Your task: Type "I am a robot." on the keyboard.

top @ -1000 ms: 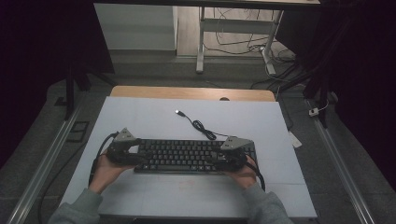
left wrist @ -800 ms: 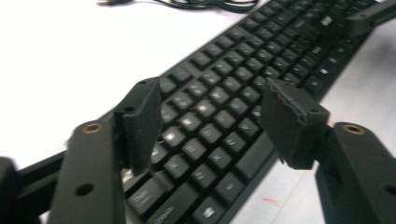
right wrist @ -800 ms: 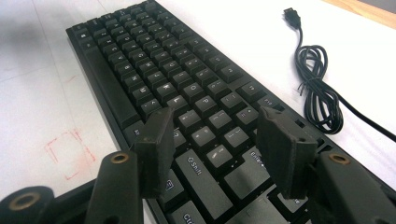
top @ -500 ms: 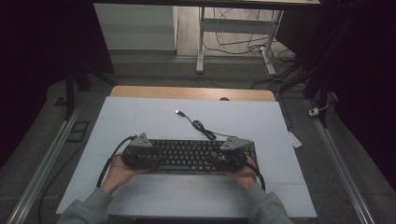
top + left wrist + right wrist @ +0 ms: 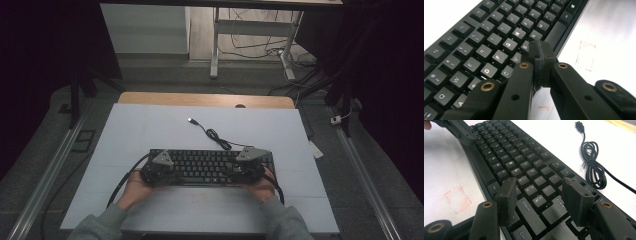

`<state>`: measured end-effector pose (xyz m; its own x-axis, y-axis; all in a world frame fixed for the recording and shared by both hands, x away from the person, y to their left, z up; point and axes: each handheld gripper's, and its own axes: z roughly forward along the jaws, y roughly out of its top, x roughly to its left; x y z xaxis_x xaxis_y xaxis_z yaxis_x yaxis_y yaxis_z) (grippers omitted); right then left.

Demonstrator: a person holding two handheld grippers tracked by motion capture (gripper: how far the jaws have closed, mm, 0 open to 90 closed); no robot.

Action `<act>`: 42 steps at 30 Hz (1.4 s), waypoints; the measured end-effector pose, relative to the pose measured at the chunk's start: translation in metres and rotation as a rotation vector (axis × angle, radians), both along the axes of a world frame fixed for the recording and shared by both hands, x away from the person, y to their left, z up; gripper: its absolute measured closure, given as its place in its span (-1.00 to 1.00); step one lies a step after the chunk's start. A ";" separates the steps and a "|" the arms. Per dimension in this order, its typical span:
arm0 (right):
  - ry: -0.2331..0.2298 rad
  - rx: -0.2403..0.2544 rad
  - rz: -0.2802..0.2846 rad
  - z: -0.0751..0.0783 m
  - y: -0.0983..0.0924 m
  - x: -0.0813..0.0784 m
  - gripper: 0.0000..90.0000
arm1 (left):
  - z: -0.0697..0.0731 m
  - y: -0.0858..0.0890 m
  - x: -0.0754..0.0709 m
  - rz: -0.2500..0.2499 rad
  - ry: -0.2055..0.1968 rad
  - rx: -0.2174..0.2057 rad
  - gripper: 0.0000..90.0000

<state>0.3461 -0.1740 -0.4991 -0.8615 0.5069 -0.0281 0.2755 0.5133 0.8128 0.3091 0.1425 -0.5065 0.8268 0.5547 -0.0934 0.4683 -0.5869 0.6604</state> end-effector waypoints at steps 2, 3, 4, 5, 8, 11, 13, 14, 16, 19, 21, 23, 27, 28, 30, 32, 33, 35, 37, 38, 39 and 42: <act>0.000 -0.001 0.001 0.000 0.000 0.000 0.03 | -0.002 -0.001 0.000 -0.003 0.001 0.008 0.98; 0.000 -0.001 0.001 0.000 0.000 0.000 0.03 | -0.002 -0.002 0.000 -0.001 0.004 0.010 0.98; 0.001 -0.003 0.001 -0.001 0.000 0.000 0.03 | -0.003 -0.002 0.000 -0.002 0.005 0.013 0.98; 0.001 -0.003 0.001 -0.001 0.000 0.000 0.03 | -0.003 -0.002 0.000 -0.003 0.006 0.014 0.98; 0.002 -0.003 0.001 -0.001 0.000 0.000 0.03 | -0.005 -0.003 0.000 -0.003 0.006 0.020 0.98; 0.001 -0.003 0.000 -0.001 0.001 0.000 0.02 | -0.006 -0.004 0.000 -0.002 0.005 0.031 0.98; 0.000 -0.005 -0.001 -0.001 0.000 0.000 0.02 | -0.006 -0.005 0.001 -0.003 0.004 0.034 0.98; 0.000 -0.005 -0.001 -0.001 0.001 0.000 0.02 | -0.007 -0.005 0.001 -0.001 0.005 0.034 0.98; 0.000 -0.005 -0.001 -0.001 0.001 0.000 0.02 | -0.007 -0.005 0.001 0.001 0.005 0.036 0.98; 0.001 -0.007 -0.001 -0.001 0.001 0.000 0.02 | -0.008 -0.005 0.001 0.000 0.007 0.040 0.97; 0.001 -0.008 -0.002 -0.001 0.001 0.000 0.02 | -0.009 -0.006 0.001 0.000 0.006 0.040 0.98; 0.001 -0.009 -0.002 -0.001 0.001 0.000 0.02 | -0.009 -0.005 0.001 0.000 0.007 0.039 0.97; -0.002 -0.013 -0.006 -0.001 0.001 0.000 0.02 | -0.011 -0.007 0.002 -0.003 0.006 0.056 0.98; -0.002 -0.011 -0.005 -0.001 0.001 0.000 0.02 | -0.011 -0.007 0.001 -0.004 0.002 0.052 0.98; -0.002 -0.012 -0.006 -0.001 0.000 0.000 0.02 | -0.011 -0.008 0.001 -0.006 0.001 0.056 0.98; -0.002 -0.010 -0.006 -0.001 0.000 0.000 0.02 | -0.010 -0.007 0.001 -0.006 -0.003 0.052 0.98; -0.003 -0.010 -0.006 -0.001 0.000 0.000 0.02 | -0.009 -0.006 0.000 -0.002 -0.011 0.049 0.98; -0.003 -0.008 -0.005 -0.001 0.000 0.000 0.02 | -0.005 -0.003 0.000 0.013 -0.021 0.025 0.98; -0.005 -0.010 -0.006 -0.001 0.000 0.000 0.02 | -0.001 0.001 0.000 0.027 -0.031 -0.006 0.98; -0.005 -0.010 -0.006 -0.001 0.000 0.001 0.02 | 0.001 0.003 0.000 0.038 -0.036 -0.017 0.98; -0.004 -0.009 -0.007 -0.001 0.000 0.001 0.02 | 0.002 0.005 0.000 0.048 -0.039 -0.026 0.98; -0.004 -0.009 -0.007 -0.001 0.000 0.001 0.01 | 0.005 0.010 -0.001 0.065 -0.043 -0.043 0.98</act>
<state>0.3467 -0.1743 -0.5000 -0.8578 0.5126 -0.0368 0.2754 0.5190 0.8092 0.3084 0.1526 -0.5012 0.7928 0.6038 -0.0830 0.4751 -0.5269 0.7048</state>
